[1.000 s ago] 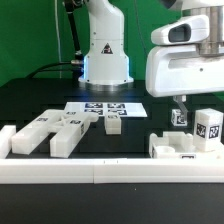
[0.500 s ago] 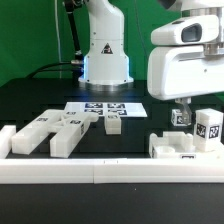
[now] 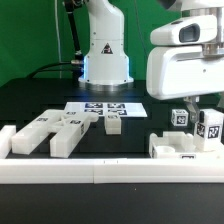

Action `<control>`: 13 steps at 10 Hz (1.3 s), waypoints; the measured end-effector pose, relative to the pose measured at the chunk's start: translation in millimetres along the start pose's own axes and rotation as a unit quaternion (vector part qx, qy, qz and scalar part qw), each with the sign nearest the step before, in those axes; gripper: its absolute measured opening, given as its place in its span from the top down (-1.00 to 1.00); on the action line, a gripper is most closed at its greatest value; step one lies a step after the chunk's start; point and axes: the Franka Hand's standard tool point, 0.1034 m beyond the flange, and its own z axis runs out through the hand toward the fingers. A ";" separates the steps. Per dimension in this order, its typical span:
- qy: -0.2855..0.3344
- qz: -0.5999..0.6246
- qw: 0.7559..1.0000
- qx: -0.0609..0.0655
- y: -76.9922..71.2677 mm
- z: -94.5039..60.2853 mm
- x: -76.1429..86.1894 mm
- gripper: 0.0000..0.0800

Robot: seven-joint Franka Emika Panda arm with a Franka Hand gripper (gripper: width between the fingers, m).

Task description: Assemble chair

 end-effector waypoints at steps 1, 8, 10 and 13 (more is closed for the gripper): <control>0.001 0.069 0.998 0.005 1.2 0.2 -0.1 0.28; 0.006 0.444 0.896 0.017 4.9 0.9 0.6 0.27; 0.005 0.516 0.856 0.018 5.2 0.8 0.8 0.27; 0.004 0.576 0.817 0.019 5.3 0.6 1.0 0.27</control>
Offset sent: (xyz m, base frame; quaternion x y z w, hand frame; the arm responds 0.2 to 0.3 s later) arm -0.0066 0.0002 -0.0042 0.0042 0.0032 0.3078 0.9514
